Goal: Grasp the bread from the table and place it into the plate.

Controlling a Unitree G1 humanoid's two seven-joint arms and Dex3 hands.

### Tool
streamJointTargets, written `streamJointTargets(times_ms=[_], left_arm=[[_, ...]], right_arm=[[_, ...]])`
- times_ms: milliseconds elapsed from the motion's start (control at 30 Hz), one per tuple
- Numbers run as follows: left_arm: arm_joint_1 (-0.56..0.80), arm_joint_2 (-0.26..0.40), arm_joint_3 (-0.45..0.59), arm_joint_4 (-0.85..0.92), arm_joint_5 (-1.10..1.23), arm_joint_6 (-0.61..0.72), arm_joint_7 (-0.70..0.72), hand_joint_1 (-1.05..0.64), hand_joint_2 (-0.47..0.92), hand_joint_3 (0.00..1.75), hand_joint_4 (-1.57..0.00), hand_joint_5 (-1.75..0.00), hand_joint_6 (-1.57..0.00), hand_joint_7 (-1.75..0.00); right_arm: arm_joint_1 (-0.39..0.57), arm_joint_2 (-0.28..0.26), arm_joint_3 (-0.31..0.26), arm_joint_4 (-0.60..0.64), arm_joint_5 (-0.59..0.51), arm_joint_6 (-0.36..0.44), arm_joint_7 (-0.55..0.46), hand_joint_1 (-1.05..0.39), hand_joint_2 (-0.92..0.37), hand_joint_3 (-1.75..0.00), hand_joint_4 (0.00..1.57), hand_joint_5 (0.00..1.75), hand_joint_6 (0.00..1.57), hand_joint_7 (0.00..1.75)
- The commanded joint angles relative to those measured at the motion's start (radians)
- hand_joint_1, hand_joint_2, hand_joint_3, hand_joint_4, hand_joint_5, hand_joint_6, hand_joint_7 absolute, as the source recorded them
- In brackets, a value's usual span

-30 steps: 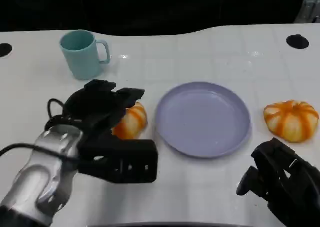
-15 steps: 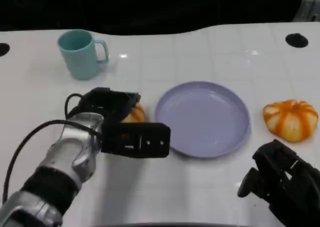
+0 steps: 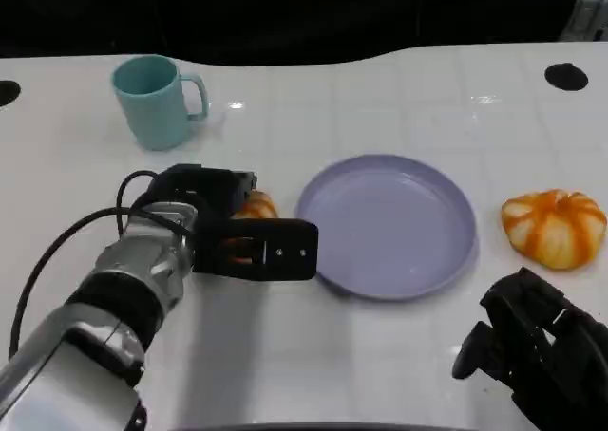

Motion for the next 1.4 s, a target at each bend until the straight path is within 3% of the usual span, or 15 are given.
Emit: streamJointTargets(times_ms=[33, 367, 400, 500, 567, 633, 667, 700, 733, 767, 800, 867, 1000, 1300, 1400], left_arm=[[-0.053, 0.002, -0.009, 0.057, -0.020, -0.027, 0.002, -0.34, 0.76, 0.00, -0.02, -0.11, -0.19, -0.01], [-0.064, 0.005, -0.012, 0.099, -0.050, -0.094, 0.027, -0.32, 0.77, 0.00, -0.05, -0.10, -0.22, -0.01], [-0.058, 0.008, 0.002, 0.104, -0.065, -0.117, 0.047, -0.24, 0.86, 0.10, -0.41, -0.20, -0.49, -0.06], [-0.049, 0.014, 0.013, 0.119, -0.081, -0.152, 0.100, -0.21, 0.91, 0.19, -0.83, -0.33, -0.81, -0.10], [-0.048, 0.015, 0.009, 0.126, -0.078, -0.153, 0.126, -0.21, 0.92, 0.11, -0.81, -0.92, -1.08, -0.06], [-0.046, 0.015, 0.005, 0.130, -0.074, -0.153, 0.149, -0.23, 0.90, 0.04, -0.78, -1.11, -1.20, -0.06], [-0.040, 0.017, 0.003, 0.130, -0.071, -0.159, 0.178, -0.23, 0.91, 0.03, -0.76, -1.41, -1.26, -0.11], [-0.035, 0.018, -0.001, 0.131, -0.068, -0.164, 0.206, -0.21, 0.90, 0.15, -0.79, -1.61, -1.00, -0.83], [-0.032, 0.019, -0.005, 0.132, -0.064, -0.165, 0.228, -0.21, 0.91, 0.20, -0.80, -1.68, -0.81, -1.26], [-0.030, 0.019, -0.008, 0.133, -0.060, -0.164, 0.247, -0.22, 0.91, 0.25, -0.80, -1.71, -0.70, -1.50], [-0.029, 0.018, -0.010, 0.135, -0.059, -0.162, 0.257, -0.23, 0.92, 0.29, -0.71, -1.66, -0.66, -1.23], [-0.026, 0.018, -0.016, 0.136, -0.055, -0.160, 0.291, -0.23, 0.92, 0.30, -0.70, -1.70, -0.73, -1.03], [-0.015, 0.028, -0.016, 0.135, -0.057, -0.190, 0.375, -0.22, 0.91, 0.28, -0.80, -1.74, -0.68, -1.42], [-0.031, 0.035, 0.044, 0.120, -0.110, -0.220, 0.475, -0.13, 0.90, 0.25, -0.85, -1.75, -0.58, -1.74], [-0.037, 0.036, 0.074, 0.111, -0.138, -0.244, 0.493, -0.12, 0.67, 0.66, -0.86, -1.75, -0.59, -1.75]], right_arm=[[0.006, -0.015, -0.008, -0.007, -0.004, -0.015, 0.010, -0.53, -0.92, -0.26, 0.62, 1.75, 0.50, 1.57], [0.006, -0.015, -0.007, -0.006, -0.006, -0.016, 0.013, -0.53, -0.92, -0.24, 0.62, 1.75, 0.51, 1.56], [0.007, -0.014, -0.006, -0.007, -0.007, -0.018, 0.014, -0.53, -0.92, -0.24, 0.62, 1.75, 0.51, 1.56], [0.008, -0.012, -0.006, -0.008, -0.007, -0.017, 0.008, -0.53, -0.92, -0.24, 0.61, 1.75, 0.50, 1.55], [0.009, -0.012, -0.006, -0.008, -0.005, -0.016, 0.008, -0.53, -0.92, -0.24, 0.61, 1.75, 0.50, 1.55], [0.010, -0.011, -0.006, -0.009, -0.006, -0.019, 0.008, -0.53, -0.92, -0.24, 0.61, 1.75, 0.50, 1.55], [0.011, -0.011, -0.005, -0.010, -0.008, -0.021, 0.007, -0.53, -0.92, -0.24, 0.61, 1.75, 0.50, 1.55], [0.012, -0.010, -0.004, -0.012, -0.010, -0.021, 0.006, -0.52, -0.92, -0.24, 0.61, 1.75, 0.50, 1.54], [0.013, -0.010, -0.003, -0.013, -0.011, -0.021, 0.004, -0.52, -0.92, -0.25, 0.61, 1.75, 0.50, 1.54], [0.013, -0.010, -0.003, -0.014, -0.010, -0.020, 0.004, -0.53, -0.92, -0.25, 0.61, 1.75, 0.49, 1.54], [0.013, -0.010, -0.003, -0.014, -0.010, -0.020, 0.004, -0.53, -0.92, -0.25, 0.61, 1.75, 0.49, 1.55], [0.012, -0.010, -0.003, -0.014, -0.009, -0.018, 0.002, -0.53, -0.92, -0.24, 0.61, 1.75, 0.49, 1.54], [0.010, -0.011, -0.004, -0.012, -0.008, -0.015, 0.000, -0.53, -0.92, -0.23, 0.61, 1.75, 0.50, 1.54], [0.003, -0.014, -0.008, -0.002, -0.008, -0.016, 0.003, -0.53, -0.92, -0.24, 0.60, 1.75, 0.49, 1.54], [0.002, -0.013, -0.009, 0.000, -0.006, -0.016, 0.003, -0.52, -0.92, -0.23, 0.61, 1.75, 0.49, 1.55]])
